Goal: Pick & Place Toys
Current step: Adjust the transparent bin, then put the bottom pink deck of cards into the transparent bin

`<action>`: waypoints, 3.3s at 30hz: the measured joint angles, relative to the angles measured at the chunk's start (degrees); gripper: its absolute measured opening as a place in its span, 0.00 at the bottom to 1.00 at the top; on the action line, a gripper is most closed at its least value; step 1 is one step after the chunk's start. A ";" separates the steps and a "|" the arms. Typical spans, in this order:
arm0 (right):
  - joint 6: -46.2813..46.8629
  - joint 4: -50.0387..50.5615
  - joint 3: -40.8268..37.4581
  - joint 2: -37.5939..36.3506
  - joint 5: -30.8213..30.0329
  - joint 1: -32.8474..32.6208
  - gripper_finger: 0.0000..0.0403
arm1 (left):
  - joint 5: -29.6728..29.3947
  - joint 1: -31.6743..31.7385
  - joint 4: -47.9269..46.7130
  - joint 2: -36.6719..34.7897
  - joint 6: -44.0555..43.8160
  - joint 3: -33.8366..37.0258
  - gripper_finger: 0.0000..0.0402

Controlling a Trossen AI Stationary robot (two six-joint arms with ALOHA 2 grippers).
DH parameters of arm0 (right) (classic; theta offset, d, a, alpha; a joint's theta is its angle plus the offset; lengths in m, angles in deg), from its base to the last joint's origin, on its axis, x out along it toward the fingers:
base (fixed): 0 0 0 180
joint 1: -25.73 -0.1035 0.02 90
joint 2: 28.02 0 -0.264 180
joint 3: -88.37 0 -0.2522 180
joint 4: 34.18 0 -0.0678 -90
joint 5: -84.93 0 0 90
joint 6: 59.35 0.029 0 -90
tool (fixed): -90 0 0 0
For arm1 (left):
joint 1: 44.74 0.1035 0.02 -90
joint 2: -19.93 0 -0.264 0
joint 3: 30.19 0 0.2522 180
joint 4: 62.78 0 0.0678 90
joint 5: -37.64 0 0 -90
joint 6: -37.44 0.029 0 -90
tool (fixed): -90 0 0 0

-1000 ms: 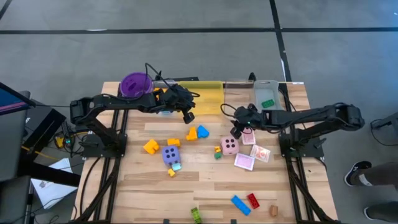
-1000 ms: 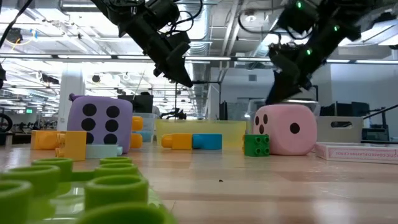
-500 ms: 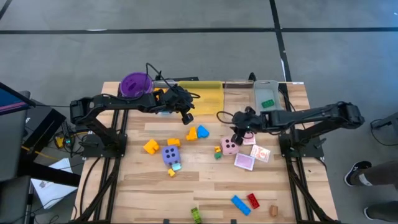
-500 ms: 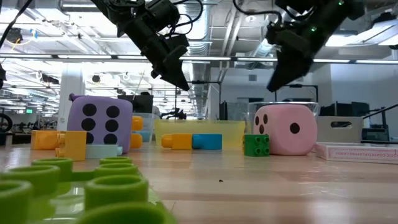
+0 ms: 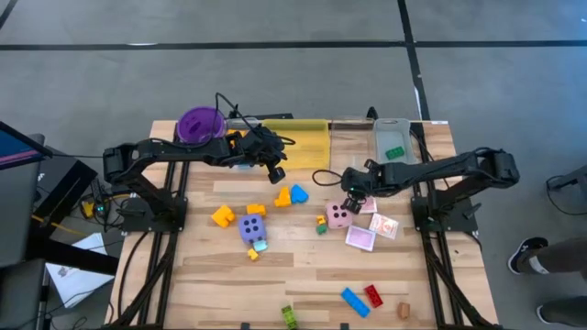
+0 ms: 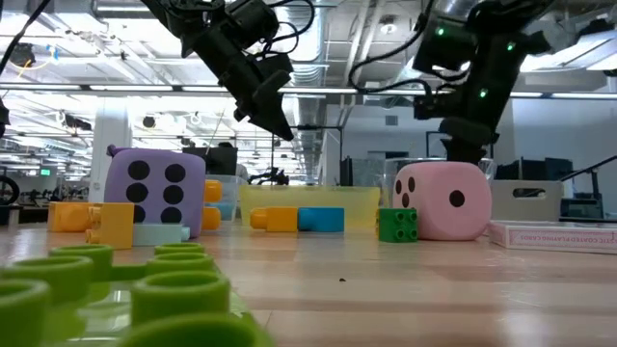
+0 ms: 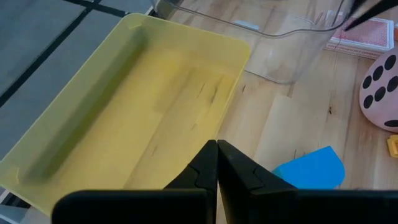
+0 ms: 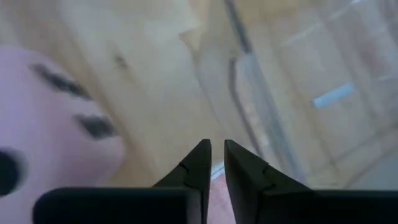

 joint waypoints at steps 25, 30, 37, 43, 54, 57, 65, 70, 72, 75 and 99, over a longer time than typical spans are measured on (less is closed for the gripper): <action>0.03 0.40 0.09 0.82 -6.83 3.08 0.00 | 0.26 0.00 0.07 0.04 -0.02 0.00 0.00; 1.30 0.25 0.26 0.82 -7.63 1.39 0.00 | 0.24 0.00 0.07 0.04 -0.01 0.00 0.00; 1.73 2.86 7.12 0.80 -8.57 -5.93 0.00 | 0.22 0.00 0.09 0.04 0.00 0.02 0.00; 5.29 6.23 14.18 0.80 -14.08 -16.08 0.00 | 0.21 0.00 0.09 0.04 -0.02 0.02 0.00; 36.63 23.31 15.98 0.78 -28.06 -36.22 0.00 | 20.05 -1.93 0.52 0.04 4.65 0.04 0.00; 44.26 26.08 15.98 0.79 -29.80 -41.07 0.00 | 24.98 -5.99 2.24 0.04 8.21 0.04 0.00; 60.99 27.51 15.98 3.74 -25.08 -53.36 0.01 | 26.92 -17.82 9.17 0.04 10.05 0.04 0.00; 65.30 27.39 15.98 4.65 -19.15 -55.26 0.14 | 25.23 -21.75 14.21 0.04 9.66 0.04 0.00; 65.60 27.37 15.98 4.67 -17.64 -55.14 0.24 | 24.25 -22.57 14.51 0.04 9.62 0.04 0.00; 64.50 27.36 15.98 4.67 -16.57 -54.19 0.43 | 22.58 -23.04 14.10 0.04 9.59 0.04 0.00; 36.58 26.13 15.93 5.08 0.38 -31.52 0.96 | 22.32 -20.92 11.61 -3.46 6.86 0.07 0.00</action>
